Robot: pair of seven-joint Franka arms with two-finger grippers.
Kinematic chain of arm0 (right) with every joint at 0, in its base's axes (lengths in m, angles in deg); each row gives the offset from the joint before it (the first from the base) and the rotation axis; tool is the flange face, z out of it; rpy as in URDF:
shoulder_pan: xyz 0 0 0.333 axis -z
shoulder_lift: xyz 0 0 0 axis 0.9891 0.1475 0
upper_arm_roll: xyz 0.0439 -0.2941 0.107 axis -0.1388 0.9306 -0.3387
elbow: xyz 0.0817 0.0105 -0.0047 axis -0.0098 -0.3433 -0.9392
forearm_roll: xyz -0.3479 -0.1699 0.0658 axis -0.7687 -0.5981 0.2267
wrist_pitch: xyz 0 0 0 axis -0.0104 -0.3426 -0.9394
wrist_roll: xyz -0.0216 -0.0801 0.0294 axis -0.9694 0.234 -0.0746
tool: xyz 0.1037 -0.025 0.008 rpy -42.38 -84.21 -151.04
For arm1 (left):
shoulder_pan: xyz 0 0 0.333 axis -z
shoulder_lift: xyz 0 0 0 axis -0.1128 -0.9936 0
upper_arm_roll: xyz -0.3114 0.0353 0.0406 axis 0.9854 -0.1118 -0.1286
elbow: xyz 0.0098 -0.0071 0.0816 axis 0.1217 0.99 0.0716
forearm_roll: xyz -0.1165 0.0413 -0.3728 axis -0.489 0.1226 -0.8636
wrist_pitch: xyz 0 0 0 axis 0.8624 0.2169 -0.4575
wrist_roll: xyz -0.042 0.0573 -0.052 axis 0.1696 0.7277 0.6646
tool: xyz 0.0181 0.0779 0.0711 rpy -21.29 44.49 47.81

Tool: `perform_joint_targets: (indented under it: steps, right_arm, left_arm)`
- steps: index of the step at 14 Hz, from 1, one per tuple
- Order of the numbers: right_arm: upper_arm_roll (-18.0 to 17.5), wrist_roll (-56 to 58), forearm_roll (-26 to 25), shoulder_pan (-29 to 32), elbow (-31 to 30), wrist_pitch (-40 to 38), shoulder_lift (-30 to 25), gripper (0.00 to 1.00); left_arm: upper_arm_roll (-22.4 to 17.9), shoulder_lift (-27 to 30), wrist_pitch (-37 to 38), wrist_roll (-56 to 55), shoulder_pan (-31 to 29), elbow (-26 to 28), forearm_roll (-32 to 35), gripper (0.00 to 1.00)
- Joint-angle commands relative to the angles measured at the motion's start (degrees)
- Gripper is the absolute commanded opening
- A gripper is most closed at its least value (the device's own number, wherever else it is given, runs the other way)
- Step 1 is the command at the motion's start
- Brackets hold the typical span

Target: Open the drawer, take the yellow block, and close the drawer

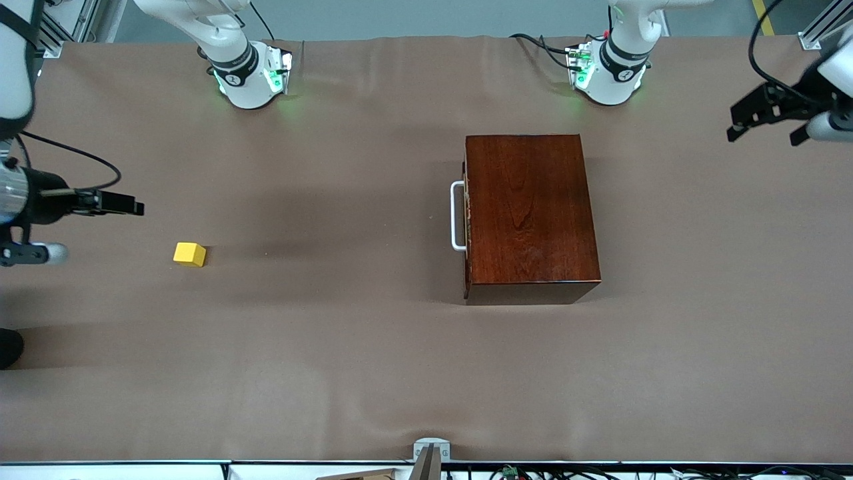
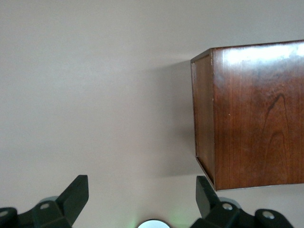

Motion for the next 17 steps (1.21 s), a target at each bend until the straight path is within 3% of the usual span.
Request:
perform_joint_targets:
  steps: [1,9,12,17]
  right_arm:
    - [-0.42,0.75,1.03,1.22,3.27,-1.56,0.33,1.0]
    - [-2.0,2.42,1.73,3.24,9.43,-6.56,-2.39,1.0]
    - [-3.66,2.59,0.51,4.46,6.37,-7.01,-7.23,1.0]
    - [-7.44,2.59,-2.21,6.84,-4.79,-1.3,-14.96,1.0]
  left_arm:
    - [0.96,2.63,-1.3,0.0,-1.43,2.75,0.43,1.0]
    - [0.88,-0.45,-1.39,0.53,-1.43,-2.17,2.36,1.0]
    - [0.88,-1.32,-1.83,0.0,-1.34,-2.61,2.45,1.0]
    - [0.96,-1.77,-2.97,0.0,-1.26,-2.7,2.62,1.0]
